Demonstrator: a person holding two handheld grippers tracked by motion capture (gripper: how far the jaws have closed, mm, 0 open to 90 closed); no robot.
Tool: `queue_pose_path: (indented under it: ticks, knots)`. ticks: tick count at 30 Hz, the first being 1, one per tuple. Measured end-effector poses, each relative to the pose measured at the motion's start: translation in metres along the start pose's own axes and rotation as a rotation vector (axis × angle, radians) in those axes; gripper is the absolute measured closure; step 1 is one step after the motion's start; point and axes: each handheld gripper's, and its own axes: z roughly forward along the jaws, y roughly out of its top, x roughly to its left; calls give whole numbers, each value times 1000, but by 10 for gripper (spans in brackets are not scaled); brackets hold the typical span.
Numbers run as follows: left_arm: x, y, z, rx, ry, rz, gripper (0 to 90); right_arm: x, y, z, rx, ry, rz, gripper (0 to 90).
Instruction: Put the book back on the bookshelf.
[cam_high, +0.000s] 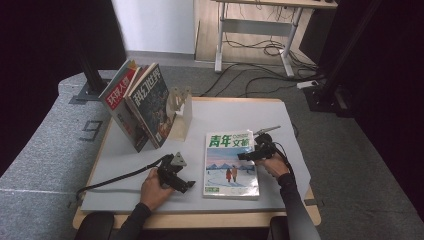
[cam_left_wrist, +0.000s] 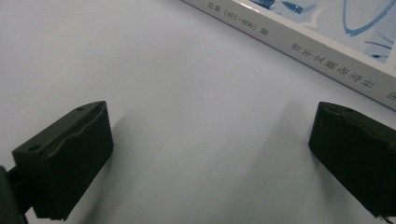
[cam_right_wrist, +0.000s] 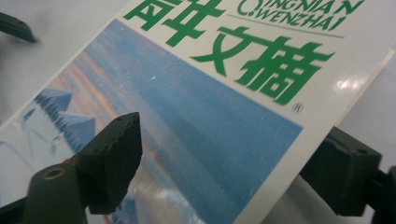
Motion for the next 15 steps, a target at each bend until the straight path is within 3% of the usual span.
queue_pose_path:
  ticks: [3,8,15]
  knots:
    - [0,0,0,0,0,0,0,-1,3,3,-9,-13,-2,225]
    - [0,0,0,0,0,0,0,-8,7,3,-76,-2,22,360]
    - [0,0,0,0,0,-1,0,-11,17,3,-98,-20,17,496]
